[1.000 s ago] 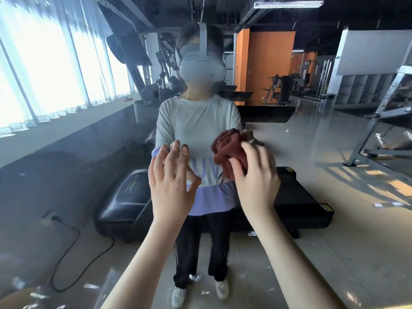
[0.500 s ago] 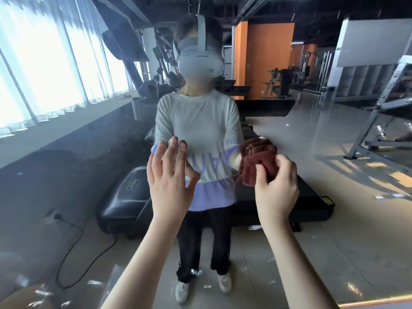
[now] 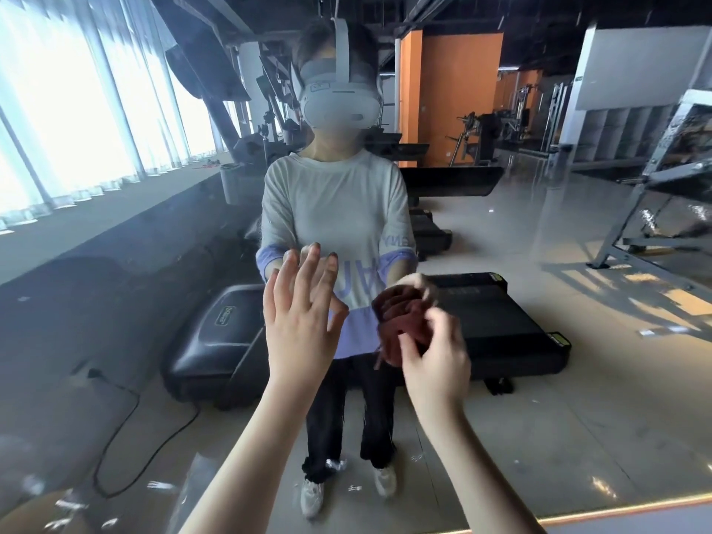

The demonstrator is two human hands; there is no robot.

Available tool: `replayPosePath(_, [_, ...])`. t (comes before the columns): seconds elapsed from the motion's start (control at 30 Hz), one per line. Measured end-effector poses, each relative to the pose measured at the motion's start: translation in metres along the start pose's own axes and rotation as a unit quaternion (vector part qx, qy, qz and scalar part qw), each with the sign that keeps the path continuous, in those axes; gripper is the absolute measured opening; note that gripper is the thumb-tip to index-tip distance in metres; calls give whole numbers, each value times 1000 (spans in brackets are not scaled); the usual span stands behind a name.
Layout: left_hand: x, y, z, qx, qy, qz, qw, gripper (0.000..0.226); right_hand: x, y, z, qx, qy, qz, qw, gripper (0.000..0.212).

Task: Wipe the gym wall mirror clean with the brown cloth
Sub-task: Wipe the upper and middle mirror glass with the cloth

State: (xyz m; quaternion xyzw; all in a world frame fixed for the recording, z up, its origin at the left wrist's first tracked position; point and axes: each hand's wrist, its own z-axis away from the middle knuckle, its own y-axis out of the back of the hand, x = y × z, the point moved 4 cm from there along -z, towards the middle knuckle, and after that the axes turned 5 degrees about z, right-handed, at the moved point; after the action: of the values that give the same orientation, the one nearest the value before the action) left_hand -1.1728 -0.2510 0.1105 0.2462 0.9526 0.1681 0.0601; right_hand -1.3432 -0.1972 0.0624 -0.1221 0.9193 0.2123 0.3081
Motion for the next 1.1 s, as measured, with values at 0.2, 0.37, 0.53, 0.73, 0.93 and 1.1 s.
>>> replayPosePath(0.2, [-1, -2, 2, 2, -13, -8, 1000, 69, 21, 10, -9, 40, -46, -6, 998, 35])
replayPosePath(0.37, [6, -2, 7, 10, 0, 8, 1000, 56, 10, -12, 20, -43, 15, 11, 999, 39])
replayPosePath(0.53, [4, -3, 8, 0, 1, 8, 1000, 55, 32, -7, 13, 0, -48, -13, 999, 35])
replayPosePath(0.73, [7, -5, 9, -14, 1, -4, 1000, 61, 26, -12, 28, -38, -43, -6, 998, 38])
replayPosePath(0.93, [8, -5, 9, -9, 3, -4, 1000, 59, 35, 16, -12, 97, -119, -64, 986, 32])
replayPosePath(1.1, [11, -5, 6, -4, 7, -15, 1000, 63, 19, 0, 2, -43, -25, -39, 998, 30])
